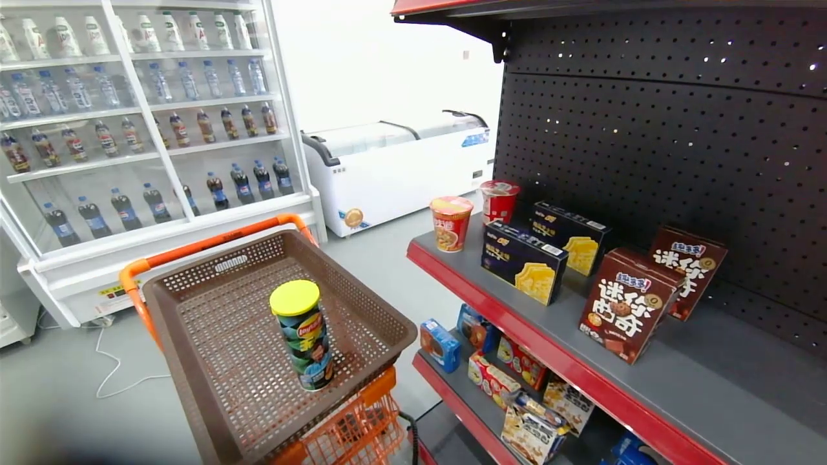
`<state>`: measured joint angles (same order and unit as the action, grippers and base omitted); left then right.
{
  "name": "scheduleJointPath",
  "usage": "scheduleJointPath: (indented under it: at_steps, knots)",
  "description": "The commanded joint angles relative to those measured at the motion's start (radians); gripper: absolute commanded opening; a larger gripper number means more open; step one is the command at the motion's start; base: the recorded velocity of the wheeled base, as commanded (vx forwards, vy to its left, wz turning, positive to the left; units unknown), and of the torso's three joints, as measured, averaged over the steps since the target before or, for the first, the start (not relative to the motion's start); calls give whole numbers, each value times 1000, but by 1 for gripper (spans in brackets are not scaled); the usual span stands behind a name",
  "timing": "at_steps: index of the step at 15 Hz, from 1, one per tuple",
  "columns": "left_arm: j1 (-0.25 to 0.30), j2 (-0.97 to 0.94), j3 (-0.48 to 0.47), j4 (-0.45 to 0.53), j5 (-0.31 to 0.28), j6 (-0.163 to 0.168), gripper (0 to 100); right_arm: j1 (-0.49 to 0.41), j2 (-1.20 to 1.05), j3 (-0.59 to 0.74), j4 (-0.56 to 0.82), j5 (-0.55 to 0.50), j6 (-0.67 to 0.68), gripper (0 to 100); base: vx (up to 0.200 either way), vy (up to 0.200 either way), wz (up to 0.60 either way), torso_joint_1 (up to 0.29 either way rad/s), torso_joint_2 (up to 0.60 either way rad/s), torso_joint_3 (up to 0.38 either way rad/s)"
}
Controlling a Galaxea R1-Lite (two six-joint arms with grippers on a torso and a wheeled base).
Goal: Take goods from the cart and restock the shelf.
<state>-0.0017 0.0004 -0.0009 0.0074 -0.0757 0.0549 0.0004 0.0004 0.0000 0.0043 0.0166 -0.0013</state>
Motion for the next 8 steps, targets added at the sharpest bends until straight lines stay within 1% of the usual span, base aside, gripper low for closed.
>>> scheduleJointPath:
  at_steps: [1,2,3,4,5,6,7,8]
  knots:
    - [9,26,-62,6,10,28,100,1,0,0,0,0,0,100,0,0,0,0,0,0]
    - [39,208,-222,57,33,82,100,0,0,0,0,0,0,100,0,0,0,0,0,0]
    - [48,291,-268,80,30,89,100,0,0,0,0,0,0,100,0,0,0,0,0,0]
    - [49,400,-346,95,17,99,100,1,0,0,0,2,0,100,0,0,0,0,0,0]
    - [55,446,-363,95,14,106,100,1,0,0,0,0,0,100,0,0,0,0,0,0]
    - [26,520,-383,80,-24,86,100,1,0,0,0,0,0,100,0,0,0,0,0,0]
    - [32,546,-416,83,-33,68,100,1,0,0,0,0,0,100,0,0,0,0,0,0]
    - [16,638,-455,101,-38,69,100,1,0,0,0,0,0,100,0,0,0,0,0,0]
